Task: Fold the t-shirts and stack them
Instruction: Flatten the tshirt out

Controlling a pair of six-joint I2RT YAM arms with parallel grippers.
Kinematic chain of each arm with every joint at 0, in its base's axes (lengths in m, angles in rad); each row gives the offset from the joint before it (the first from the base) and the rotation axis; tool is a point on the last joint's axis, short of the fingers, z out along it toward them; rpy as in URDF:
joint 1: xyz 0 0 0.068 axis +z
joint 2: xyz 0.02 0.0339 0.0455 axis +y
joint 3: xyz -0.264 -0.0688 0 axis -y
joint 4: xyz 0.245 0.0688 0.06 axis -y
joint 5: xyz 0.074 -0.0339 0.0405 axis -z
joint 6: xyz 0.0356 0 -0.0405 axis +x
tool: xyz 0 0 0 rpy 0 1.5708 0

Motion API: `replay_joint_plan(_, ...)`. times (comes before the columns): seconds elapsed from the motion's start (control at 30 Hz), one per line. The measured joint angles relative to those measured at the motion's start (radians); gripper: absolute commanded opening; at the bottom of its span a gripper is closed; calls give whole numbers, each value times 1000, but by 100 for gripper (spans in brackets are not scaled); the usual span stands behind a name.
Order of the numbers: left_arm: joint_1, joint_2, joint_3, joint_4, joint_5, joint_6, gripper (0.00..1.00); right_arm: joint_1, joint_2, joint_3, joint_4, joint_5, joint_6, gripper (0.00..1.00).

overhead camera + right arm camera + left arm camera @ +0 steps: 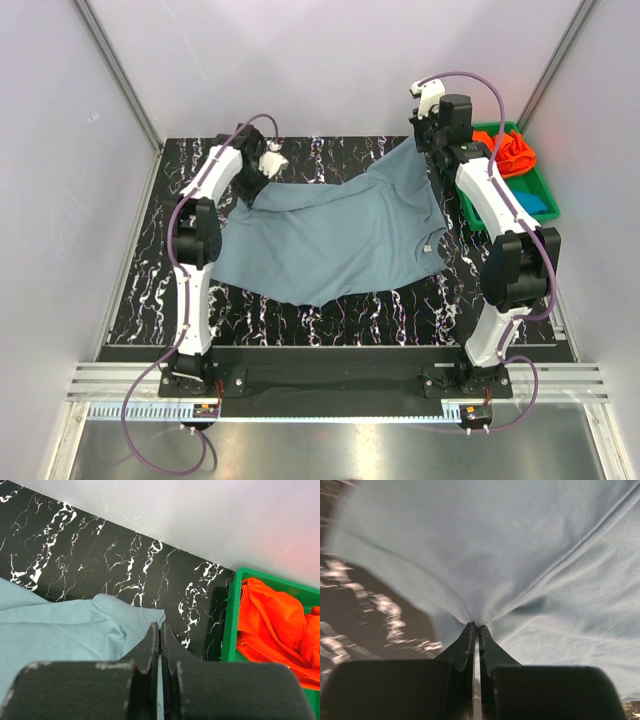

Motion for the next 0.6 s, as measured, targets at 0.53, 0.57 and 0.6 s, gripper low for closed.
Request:
replay_joint_plan(0.53,2,-555,-143,-2,-76,-45,0,-59,-399,-78,-114,111,157,0)
replay_joint_plan(0.57,2,-591,-114,-14,-87,-45,0,-65,-441,-72,-134,118,168,0)
replay_joint_plan(0.6,2,-620,-75,-20,-97,-45,0,-67,-476,-53,-159,124,175,0)
